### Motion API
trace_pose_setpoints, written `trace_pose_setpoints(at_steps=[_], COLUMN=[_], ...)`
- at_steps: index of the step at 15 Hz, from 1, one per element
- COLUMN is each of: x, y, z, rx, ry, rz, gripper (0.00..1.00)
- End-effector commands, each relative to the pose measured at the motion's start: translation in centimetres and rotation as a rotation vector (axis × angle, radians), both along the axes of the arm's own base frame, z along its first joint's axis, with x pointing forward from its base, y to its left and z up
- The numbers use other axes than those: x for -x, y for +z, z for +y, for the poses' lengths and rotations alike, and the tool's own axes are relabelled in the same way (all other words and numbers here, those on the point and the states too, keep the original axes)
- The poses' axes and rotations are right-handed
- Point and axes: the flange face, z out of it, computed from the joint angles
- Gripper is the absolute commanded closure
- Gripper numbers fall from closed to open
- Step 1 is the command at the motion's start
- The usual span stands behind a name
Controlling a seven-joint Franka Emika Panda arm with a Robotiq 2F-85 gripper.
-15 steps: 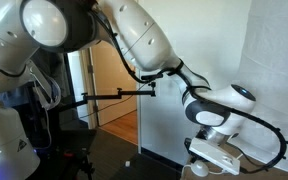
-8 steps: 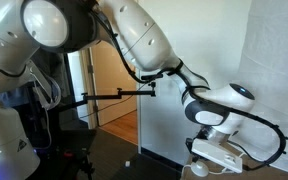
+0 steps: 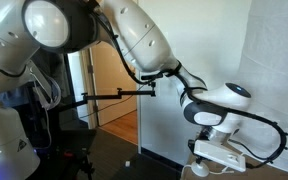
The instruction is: Turn on the lamp
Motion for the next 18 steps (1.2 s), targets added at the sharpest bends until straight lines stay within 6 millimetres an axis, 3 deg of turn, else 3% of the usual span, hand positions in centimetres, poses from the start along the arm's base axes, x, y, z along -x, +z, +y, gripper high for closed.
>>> trace_pose_setpoints(at_steps=[1, 13, 18], x=[-0.1, 0.2, -0.2], y=[0.3, 2.5, 3.1], z=[0.1, 1.1, 0.4], rx=[0.035, 0.004, 0.020], ry=[0.012, 0.053, 0.031], rz=[-0.053, -0.062, -0.077], gripper=[0.97, 0.97, 0.97])
